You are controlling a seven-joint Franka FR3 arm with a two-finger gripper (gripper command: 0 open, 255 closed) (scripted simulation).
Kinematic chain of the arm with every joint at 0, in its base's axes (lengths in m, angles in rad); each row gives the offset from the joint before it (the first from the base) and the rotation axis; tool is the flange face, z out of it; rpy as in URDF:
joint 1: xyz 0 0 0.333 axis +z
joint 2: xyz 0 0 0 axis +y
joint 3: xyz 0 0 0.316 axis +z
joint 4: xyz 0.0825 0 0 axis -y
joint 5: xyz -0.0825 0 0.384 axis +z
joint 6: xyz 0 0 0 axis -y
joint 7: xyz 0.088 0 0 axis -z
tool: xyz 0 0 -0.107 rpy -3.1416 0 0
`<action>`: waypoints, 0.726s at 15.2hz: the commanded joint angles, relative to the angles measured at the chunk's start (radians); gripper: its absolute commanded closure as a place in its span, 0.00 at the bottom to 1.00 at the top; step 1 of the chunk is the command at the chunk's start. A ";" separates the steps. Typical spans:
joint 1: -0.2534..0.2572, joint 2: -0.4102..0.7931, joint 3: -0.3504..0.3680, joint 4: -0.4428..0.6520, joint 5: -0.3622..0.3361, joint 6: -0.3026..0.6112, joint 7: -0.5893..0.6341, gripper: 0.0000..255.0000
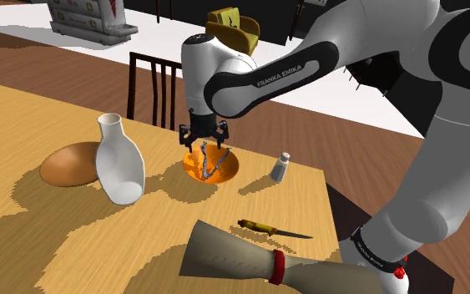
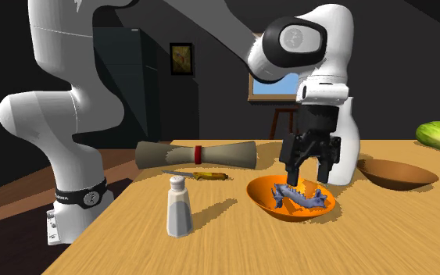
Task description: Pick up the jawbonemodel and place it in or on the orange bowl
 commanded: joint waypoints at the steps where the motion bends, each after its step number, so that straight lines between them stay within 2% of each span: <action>1: -0.002 -0.023 0.010 0.024 0.021 -0.041 -0.014 0.00; 3: -0.003 -0.044 0.019 0.060 0.042 -0.093 -0.027 0.00; 11: -0.003 -0.044 0.019 0.060 0.042 -0.093 -0.027 0.00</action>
